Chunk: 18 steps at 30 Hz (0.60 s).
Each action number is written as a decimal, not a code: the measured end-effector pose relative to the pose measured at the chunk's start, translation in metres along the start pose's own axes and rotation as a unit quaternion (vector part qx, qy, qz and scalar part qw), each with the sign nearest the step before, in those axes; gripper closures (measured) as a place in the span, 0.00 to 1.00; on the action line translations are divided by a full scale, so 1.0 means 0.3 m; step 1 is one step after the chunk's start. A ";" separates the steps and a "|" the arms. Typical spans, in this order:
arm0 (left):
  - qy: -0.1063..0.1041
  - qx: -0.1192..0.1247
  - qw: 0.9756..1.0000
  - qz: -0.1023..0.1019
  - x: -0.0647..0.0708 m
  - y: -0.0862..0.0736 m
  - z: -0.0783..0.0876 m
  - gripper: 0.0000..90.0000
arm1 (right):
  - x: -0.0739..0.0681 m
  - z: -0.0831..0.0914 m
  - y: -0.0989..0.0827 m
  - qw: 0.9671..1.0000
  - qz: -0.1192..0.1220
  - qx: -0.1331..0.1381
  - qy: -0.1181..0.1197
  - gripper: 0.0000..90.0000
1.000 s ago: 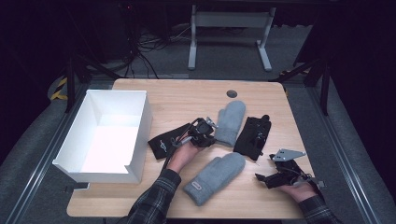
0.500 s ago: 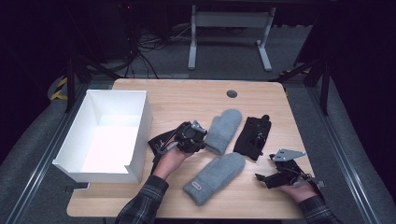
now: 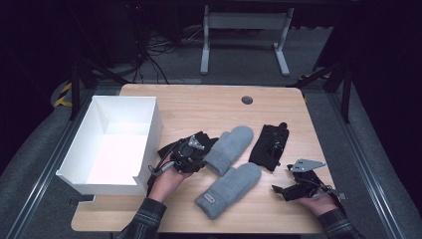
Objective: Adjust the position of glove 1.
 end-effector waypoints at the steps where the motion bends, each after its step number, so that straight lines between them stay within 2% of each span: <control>1: 0.003 0.003 1.000 0.001 0.001 0.007 0.004 0.70 | 0.000 0.000 0.000 1.000 0.000 0.000 0.000 0.00; 3: 0.002 0.018 1.000 0.003 0.005 0.030 0.013 0.60 | 0.000 0.000 0.000 1.000 0.000 0.000 0.000 0.00; 4: 0.002 0.018 1.000 0.003 0.005 0.030 0.013 0.57 | 0.000 0.000 0.000 1.000 0.000 0.000 0.000 0.00; 5: 0.003 0.024 1.000 0.005 0.007 0.043 0.018 0.57 | 0.000 0.000 0.000 1.000 0.000 0.000 0.000 0.00; 7: 0.000 0.038 0.999 0.001 0.019 0.086 0.024 0.50 | 0.000 0.000 0.000 1.000 -0.001 0.000 0.000 0.00; 8: 0.000 0.038 0.999 0.001 0.019 0.086 0.024 0.49 | 0.000 -0.001 0.001 1.000 -0.001 0.000 0.000 0.00; 12: -0.007 0.042 0.999 -0.007 0.051 0.152 -0.018 0.45 | 0.000 -0.001 0.001 1.000 -0.001 0.000 0.000 0.00; 13: -0.007 0.042 0.999 -0.007 0.051 0.152 -0.018 0.43 | 0.000 -0.001 0.001 1.000 -0.001 0.000 0.000 0.00; 18: -0.016 0.044 0.999 -0.001 0.074 0.222 -0.091 0.36 | 0.000 -0.001 0.001 1.000 -0.001 0.000 0.000 0.00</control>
Point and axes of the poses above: each handheld gripper's, and its own axes: z roughly backward along the jaws, y roughly out of its top, x roughly to its right, the point moved 9 cm from there along -z, roughly forward along the jaws, and after that the axes turned 8 degrees about z, right-handed, at the moved point
